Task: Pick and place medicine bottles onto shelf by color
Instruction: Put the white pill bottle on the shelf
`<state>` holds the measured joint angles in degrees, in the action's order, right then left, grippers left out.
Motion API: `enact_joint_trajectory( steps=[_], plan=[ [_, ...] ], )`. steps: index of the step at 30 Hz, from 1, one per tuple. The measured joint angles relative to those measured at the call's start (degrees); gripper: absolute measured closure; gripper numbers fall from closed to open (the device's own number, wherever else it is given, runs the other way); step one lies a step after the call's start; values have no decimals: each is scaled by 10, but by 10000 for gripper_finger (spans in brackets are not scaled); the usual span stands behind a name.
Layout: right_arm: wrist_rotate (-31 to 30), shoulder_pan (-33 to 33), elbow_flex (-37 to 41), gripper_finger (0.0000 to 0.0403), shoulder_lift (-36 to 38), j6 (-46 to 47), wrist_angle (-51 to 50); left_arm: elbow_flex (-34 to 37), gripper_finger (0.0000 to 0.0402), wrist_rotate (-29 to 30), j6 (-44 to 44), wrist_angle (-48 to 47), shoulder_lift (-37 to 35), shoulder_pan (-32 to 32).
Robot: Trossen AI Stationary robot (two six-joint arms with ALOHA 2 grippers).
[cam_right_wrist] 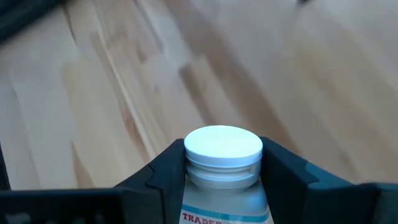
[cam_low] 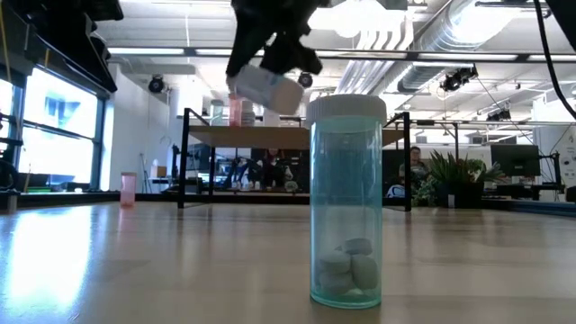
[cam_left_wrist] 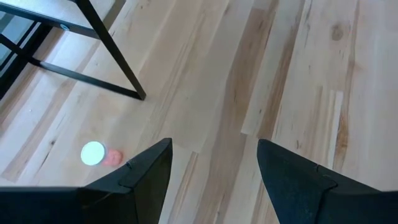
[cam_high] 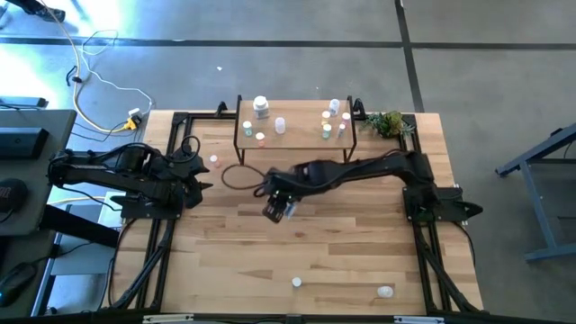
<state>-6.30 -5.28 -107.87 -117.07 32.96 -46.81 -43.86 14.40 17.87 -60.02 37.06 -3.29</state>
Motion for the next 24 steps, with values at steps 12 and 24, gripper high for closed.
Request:
enact_joint_trajectory(
  steps=[12, 24],
  plan=[
    [-62, 51, 0, 248, 103, -90, 53, 0, 177, 52, 5, 4, 0, 0],
    [-71, 114, 0, 248, 189, -225, 122, 0, 177, 100, 30, 119, 1, 0]
  ],
)
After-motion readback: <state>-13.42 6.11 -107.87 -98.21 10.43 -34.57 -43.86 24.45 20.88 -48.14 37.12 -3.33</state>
